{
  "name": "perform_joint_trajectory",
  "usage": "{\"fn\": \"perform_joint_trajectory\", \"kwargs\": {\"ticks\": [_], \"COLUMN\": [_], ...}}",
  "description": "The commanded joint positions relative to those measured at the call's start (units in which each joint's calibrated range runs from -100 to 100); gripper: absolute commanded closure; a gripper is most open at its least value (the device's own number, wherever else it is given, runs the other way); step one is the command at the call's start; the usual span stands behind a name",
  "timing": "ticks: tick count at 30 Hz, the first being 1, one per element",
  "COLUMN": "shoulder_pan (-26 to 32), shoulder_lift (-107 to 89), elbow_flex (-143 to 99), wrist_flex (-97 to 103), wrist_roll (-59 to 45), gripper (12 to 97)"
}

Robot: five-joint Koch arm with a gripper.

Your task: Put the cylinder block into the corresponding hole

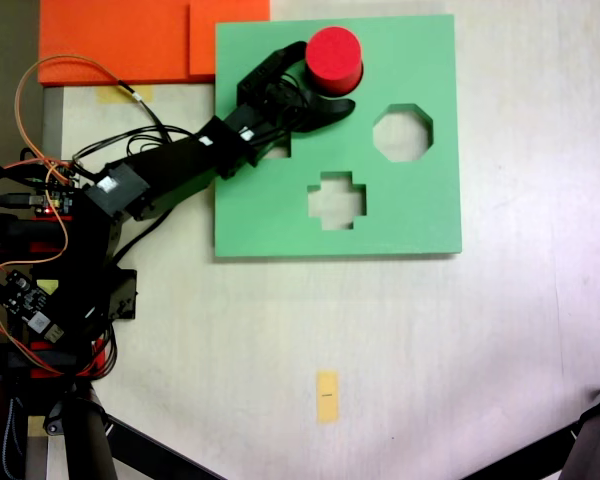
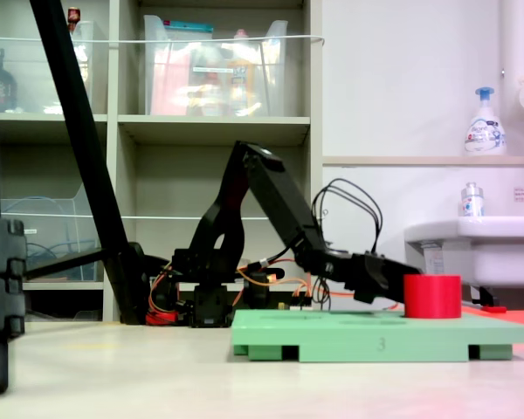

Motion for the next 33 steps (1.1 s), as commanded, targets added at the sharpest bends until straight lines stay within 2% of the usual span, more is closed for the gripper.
{"fn": "perform_joint_trajectory", "kwargs": {"ticks": [1,5,7,8,13,16,18,21,28,33], "shoulder_pan": [-0.73,-1.17,-1.27,-1.47,-3.76,-7.18,-9.82,-13.68,-23.74,-26.47], "shoulder_lift": [-9.47,-28.32,-40.47,-45.92,-71.48,-82.51,-89.63,-99.83,-101.50,-101.50], "elbow_flex": [-2.69,-8.37,-10.07,-10.37,-10.97,-13.56,-14.26,-15.75,-31.90,-49.25], "wrist_flex": [6.90,6.52,1.90,-1.76,-21.31,-25.16,-31.33,-41.92,-44.04,-32.48], "wrist_roll": [-0.20,-0.24,-0.24,-0.24,-2.74,-5.42,-10.99,-28.91,-44.05,-48.40], "gripper": [40.9,43.2,61.3,63.0,58.3,56.4,60.3,62.1,61.5,59.7]}}
